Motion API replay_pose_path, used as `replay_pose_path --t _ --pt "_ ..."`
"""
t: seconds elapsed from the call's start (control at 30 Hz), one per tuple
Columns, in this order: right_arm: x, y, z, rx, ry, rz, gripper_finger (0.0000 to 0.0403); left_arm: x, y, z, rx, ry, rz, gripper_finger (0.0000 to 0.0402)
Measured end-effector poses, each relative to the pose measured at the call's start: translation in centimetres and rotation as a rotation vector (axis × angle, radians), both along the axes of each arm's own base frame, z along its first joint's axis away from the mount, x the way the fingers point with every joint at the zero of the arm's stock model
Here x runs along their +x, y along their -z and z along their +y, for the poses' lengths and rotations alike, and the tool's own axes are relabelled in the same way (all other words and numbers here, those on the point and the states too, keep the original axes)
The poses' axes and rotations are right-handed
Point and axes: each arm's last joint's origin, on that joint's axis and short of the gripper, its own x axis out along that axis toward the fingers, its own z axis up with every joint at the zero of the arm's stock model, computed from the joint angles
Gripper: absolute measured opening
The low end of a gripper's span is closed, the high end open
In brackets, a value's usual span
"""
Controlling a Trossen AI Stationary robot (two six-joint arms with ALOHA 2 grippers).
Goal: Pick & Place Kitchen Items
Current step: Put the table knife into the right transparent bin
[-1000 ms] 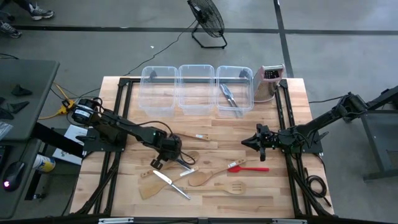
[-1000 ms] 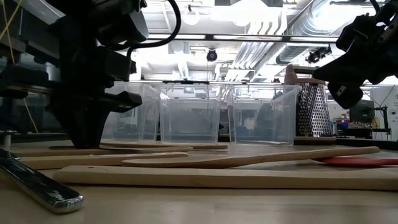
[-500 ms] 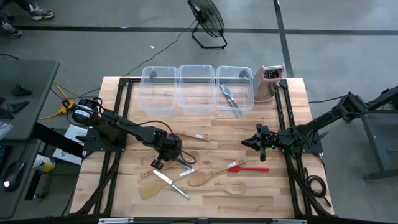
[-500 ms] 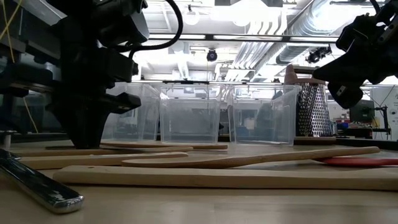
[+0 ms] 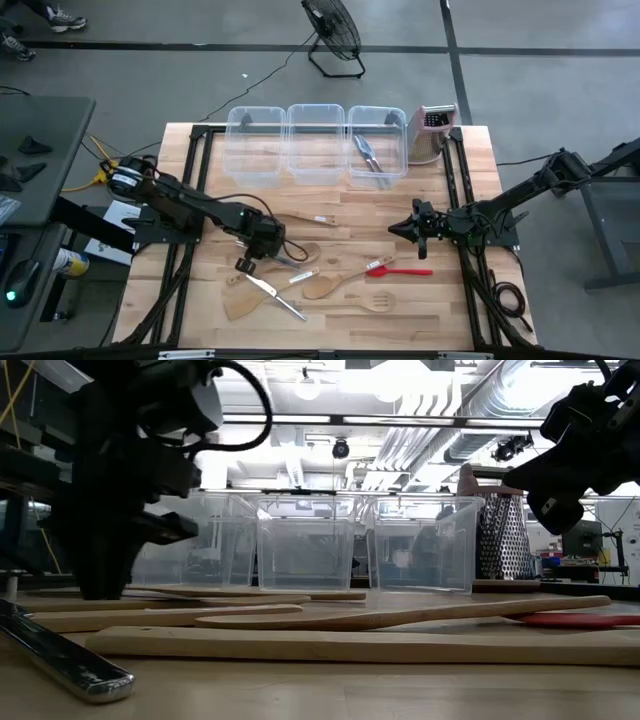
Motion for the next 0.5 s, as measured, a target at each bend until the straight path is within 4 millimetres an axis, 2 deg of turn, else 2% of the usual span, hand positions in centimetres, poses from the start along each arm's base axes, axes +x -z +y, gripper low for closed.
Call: replay_pose_path --t 0.33,0.5 --pt "0.0 0.0 0.0 0.000 0.000 0.000 0.0002 -0.9 -4.1 0.4 -0.036 -0.158 -0.162 0.0035" --pt "0.0 0.0 0.0 0.000 0.000 0.001 0.0003 -0.3 -6.5 0.4 -0.067 -0.251 -0.253 0.0035"
